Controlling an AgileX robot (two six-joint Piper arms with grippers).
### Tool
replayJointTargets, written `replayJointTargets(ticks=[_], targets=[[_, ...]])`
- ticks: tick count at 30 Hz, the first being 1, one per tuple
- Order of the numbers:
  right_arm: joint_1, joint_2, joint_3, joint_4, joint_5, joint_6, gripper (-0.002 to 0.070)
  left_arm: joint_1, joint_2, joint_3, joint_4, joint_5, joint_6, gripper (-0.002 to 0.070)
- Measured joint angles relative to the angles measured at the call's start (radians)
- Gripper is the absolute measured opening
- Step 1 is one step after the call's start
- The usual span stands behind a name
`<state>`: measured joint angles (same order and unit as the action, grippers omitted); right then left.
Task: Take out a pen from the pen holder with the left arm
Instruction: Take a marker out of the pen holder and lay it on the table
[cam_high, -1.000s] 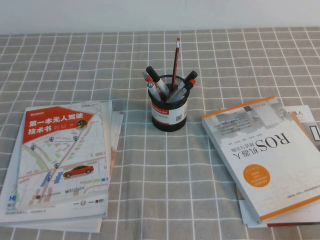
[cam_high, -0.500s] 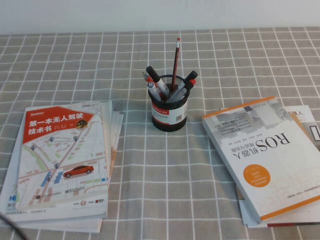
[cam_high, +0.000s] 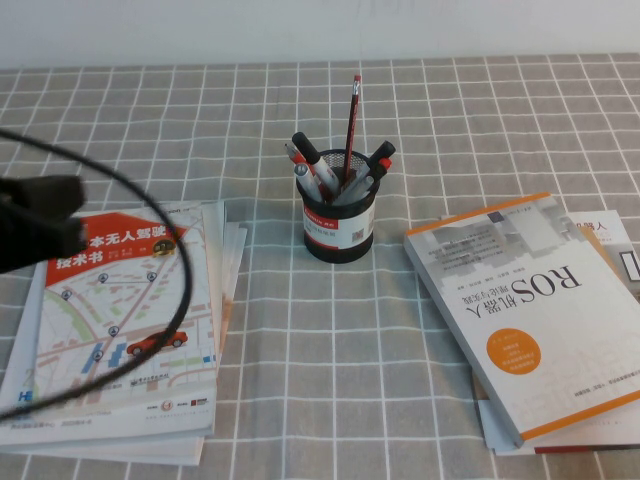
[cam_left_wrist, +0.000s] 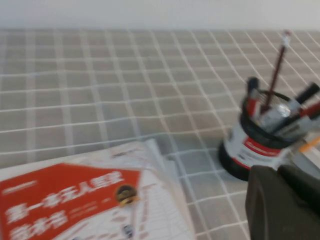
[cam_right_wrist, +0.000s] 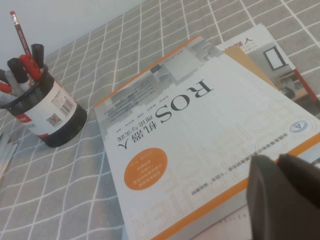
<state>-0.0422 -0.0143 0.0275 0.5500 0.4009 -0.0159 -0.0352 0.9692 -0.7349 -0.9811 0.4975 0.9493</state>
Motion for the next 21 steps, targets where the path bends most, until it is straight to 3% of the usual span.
replayJointTargets(ticks=[6, 12, 15, 21], targets=[[0.0, 0.0, 0.0, 0.0, 0.0, 0.0, -0.0013, -0.004, 0.235, -0.089, -0.331, 0.081, 0.358, -0.0003], [0.0, 0.0, 0.0, 0.0, 0.0, 0.0, -0.0013, -0.099, 0.415, -0.157, -0.462, 0.079, 0.634, 0.0027], [0.0, 0.0, 0.0, 0.0, 0.0, 0.0, -0.0013, -0.189, 0.495, -0.201, -0.507, 0.077, 0.796, 0.0121], [0.0, 0.0, 0.0, 0.0, 0.0, 0.0, -0.0013, -0.327, 0.651, -0.265, -0.65, 0.052, 1.075, 0.0393]])
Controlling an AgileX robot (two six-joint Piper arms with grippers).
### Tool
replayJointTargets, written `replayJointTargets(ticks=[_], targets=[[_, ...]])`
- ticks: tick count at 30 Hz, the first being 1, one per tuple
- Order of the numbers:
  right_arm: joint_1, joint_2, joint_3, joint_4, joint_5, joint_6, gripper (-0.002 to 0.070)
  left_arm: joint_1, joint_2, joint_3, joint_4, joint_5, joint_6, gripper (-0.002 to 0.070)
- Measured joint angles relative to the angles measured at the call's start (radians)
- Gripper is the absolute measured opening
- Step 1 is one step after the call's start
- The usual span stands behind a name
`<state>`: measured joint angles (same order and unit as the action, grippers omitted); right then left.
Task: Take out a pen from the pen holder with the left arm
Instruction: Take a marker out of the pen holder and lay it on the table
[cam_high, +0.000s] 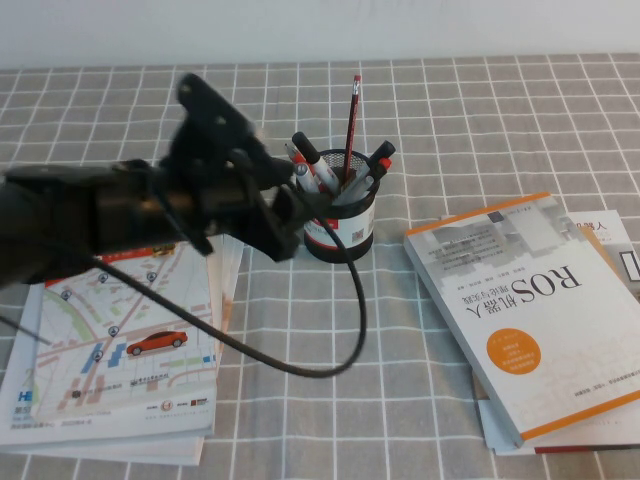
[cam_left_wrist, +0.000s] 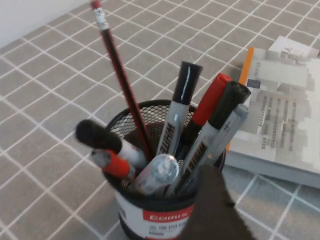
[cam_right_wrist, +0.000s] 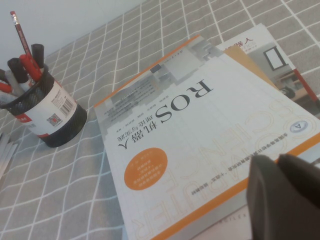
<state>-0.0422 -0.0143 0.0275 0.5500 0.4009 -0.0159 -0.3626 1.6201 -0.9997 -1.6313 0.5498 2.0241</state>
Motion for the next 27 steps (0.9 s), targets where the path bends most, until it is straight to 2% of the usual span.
replayJointTargets(ticks=[4, 12, 19, 27], targets=[[0.0, 0.0, 0.0, 0.0, 0.0, 0.0, -0.0013, -0.044, 0.07, -0.028, -0.054, -0.034, 0.123, 0.045], [0.0, 0.0, 0.0, 0.0, 0.0, 0.0, -0.0013, -0.052, 0.098, -0.056, -0.071, -0.12, 0.159, 0.0459], [0.0, 0.0, 0.0, 0.0, 0.0, 0.0, -0.0013, -0.052, 0.1, -0.087, -0.074, -0.114, 0.146, 0.0459], [0.0, 0.0, 0.0, 0.0, 0.0, 0.0, -0.0013, -0.052, 0.08, -0.163, -0.078, -0.196, 0.031, 0.0456]])
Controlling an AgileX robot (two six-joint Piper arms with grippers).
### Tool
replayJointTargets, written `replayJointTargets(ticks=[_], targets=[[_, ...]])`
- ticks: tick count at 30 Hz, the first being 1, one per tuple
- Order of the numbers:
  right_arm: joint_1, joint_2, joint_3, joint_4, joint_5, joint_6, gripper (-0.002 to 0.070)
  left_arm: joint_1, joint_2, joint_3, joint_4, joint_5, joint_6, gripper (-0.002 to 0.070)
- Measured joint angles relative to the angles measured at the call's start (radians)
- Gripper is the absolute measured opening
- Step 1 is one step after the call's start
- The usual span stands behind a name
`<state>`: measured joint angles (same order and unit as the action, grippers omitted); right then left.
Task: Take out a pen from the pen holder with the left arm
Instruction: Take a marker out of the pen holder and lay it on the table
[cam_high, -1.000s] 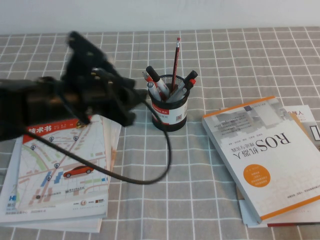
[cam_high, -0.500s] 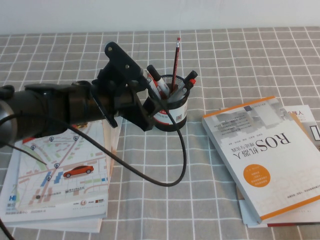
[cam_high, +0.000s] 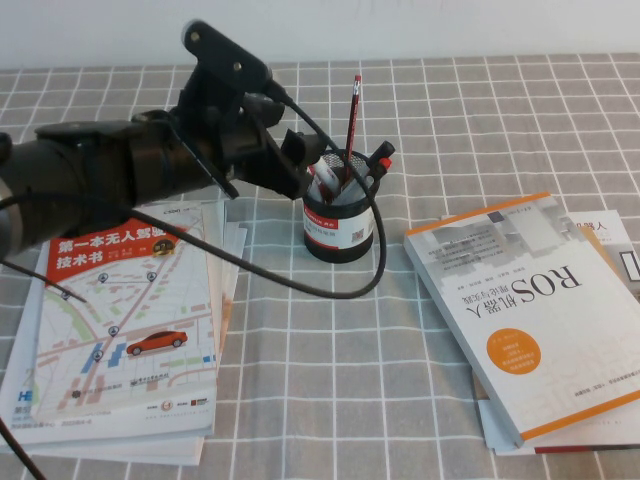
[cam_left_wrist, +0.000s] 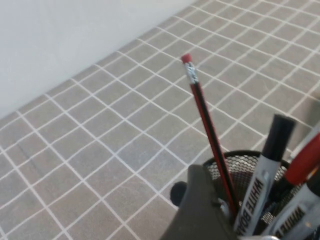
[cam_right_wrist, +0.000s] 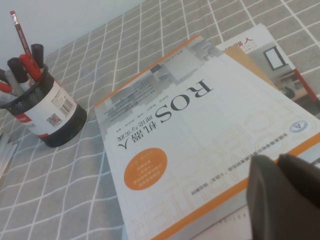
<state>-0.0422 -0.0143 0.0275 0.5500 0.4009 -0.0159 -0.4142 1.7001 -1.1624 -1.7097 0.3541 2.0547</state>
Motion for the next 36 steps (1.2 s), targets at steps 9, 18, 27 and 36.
replayJointTargets(ticks=[9, 18, 27, 36], targets=[[0.0, 0.0, 0.0, 0.0, 0.0, 0.0, -0.0013, 0.0, 0.025, -0.003, -0.002, -0.01, -0.136, 0.0455], [0.0, 0.0, 0.0, 0.0, 0.0, 0.0, -0.0013, 0.0, 0.064, -0.003, -0.003, -0.012, -0.138, 0.0455], [0.0, 0.0, 0.0, 0.0, 0.0, 0.0, -0.0013, 0.0, 0.112, -0.003, -0.005, -0.014, -0.138, 0.0425], [0.0, 0.0, 0.0, 0.0, 0.0, 0.0, -0.0013, 0.0, 0.118, -0.003, -0.007, -0.017, -0.138, 0.0109]])
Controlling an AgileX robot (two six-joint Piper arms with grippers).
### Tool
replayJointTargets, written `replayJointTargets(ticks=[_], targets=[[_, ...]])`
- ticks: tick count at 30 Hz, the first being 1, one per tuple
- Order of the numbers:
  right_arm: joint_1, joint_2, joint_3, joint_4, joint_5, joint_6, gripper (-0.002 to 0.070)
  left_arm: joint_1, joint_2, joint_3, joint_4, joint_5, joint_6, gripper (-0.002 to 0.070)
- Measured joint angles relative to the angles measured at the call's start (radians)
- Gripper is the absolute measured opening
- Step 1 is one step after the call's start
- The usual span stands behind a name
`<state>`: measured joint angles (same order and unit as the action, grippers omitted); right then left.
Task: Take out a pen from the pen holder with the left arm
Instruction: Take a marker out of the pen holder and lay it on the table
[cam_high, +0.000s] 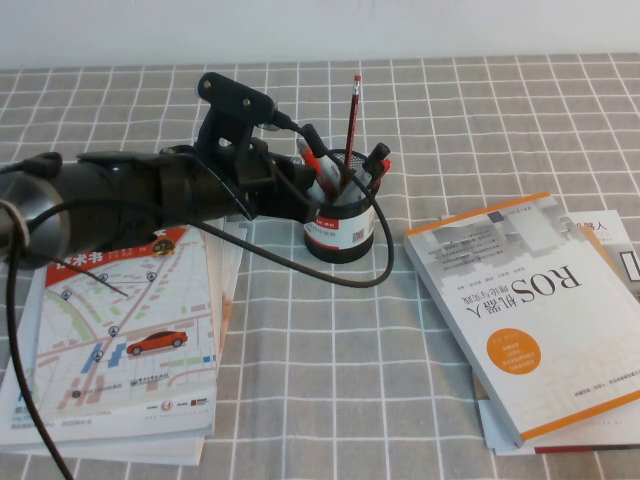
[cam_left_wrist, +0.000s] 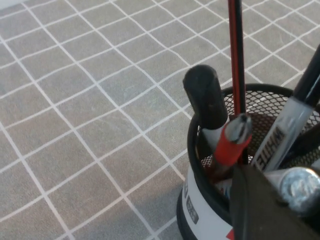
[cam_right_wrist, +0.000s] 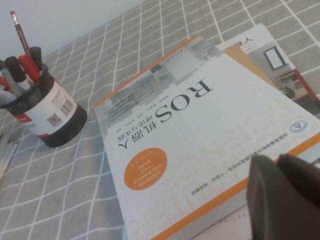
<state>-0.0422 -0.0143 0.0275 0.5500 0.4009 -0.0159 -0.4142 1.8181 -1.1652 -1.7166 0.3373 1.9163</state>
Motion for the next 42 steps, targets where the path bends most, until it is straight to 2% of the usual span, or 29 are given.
replayJointTargets(ticks=[7, 13, 16, 19, 23, 30, 35, 39, 42], targets=[[0.0, 0.0, 0.0, 0.0, 0.0, 0.0, -0.0013, 0.0, -0.04, -0.007, 0.002, 0.012, 0.0, 0.0109], [0.0, 0.0, 0.0, 0.0, 0.0, 0.0, -0.0013, -0.004, -0.18, -0.052, 0.017, -0.003, 0.0, 0.0109], [0.0, 0.0, 0.0, 0.0, 0.0, 0.0, -0.0013, -0.025, -0.266, -0.069, 0.066, -0.063, -0.018, 0.0109], [0.0, 0.0, 0.0, 0.0, 0.0, 0.0, -0.0013, -0.062, -0.349, -0.078, 0.161, -0.139, -0.11, 0.0109], [0.0, 0.0, 0.0, 0.0, 0.0, 0.0, -0.0013, -0.08, -0.436, -0.078, 0.362, -0.124, -0.342, 0.0109], [0.0, 0.0, 0.0, 0.0, 0.0, 0.0, -0.0013, -0.08, -0.478, -0.078, 0.988, 0.05, -0.931, 0.0109], [0.0, 0.0, 0.0, 0.0, 0.0, 0.0, -0.0013, -0.08, -0.478, -0.085, 1.387, 0.161, -1.279, 0.0109], [0.0, 0.0, 0.0, 0.0, 0.0, 0.0, -0.0013, -0.08, -0.478, -0.132, 1.628, 0.367, -1.541, 0.0109], [0.0, 0.0, 0.0, 0.0, 0.0, 0.0, -0.0013, -0.08, -0.478, -0.189, 1.741, 0.587, -1.668, 0.0109]])
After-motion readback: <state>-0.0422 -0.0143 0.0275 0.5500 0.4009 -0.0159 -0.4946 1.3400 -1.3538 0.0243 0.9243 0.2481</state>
